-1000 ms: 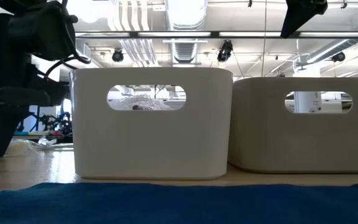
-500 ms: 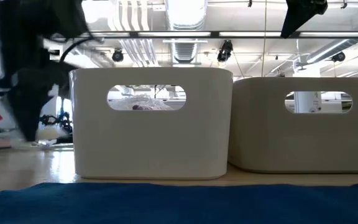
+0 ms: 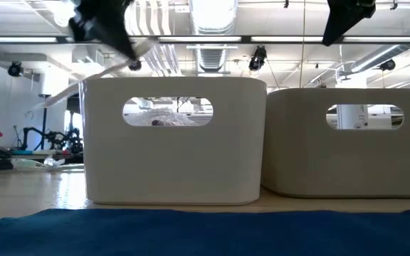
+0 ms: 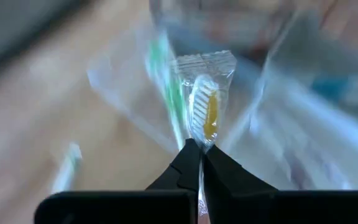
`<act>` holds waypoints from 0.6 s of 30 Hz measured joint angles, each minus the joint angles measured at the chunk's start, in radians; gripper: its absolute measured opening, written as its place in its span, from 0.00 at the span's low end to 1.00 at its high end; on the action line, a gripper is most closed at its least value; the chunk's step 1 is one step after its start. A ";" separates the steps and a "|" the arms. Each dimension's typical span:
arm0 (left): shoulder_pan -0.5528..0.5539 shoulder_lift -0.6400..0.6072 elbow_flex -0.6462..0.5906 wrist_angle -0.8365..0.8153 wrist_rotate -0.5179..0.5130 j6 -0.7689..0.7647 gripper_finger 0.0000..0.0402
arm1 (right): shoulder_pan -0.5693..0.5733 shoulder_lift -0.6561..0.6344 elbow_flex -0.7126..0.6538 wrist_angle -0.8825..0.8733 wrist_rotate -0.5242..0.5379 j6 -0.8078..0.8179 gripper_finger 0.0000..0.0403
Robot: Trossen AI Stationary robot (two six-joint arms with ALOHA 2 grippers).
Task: Pick & Place Toothbrushes
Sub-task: Put the orange toothbrush into the black bin
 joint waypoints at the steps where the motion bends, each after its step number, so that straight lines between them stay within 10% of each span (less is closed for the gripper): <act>1: 0.000 0.000 0.019 0.018 -0.041 0.039 0.02 | 0.000 0.000 -0.006 0.004 0.000 -0.001 0.20; 9: 0.003 0.000 0.044 0.428 -0.102 0.480 0.02 | 0.054 -0.001 -0.173 0.139 0.003 -0.010 0.26; 18: 0.006 0.001 -0.162 1.093 0.113 0.915 0.02 | 0.170 -0.001 -0.462 0.745 0.008 -0.189 0.33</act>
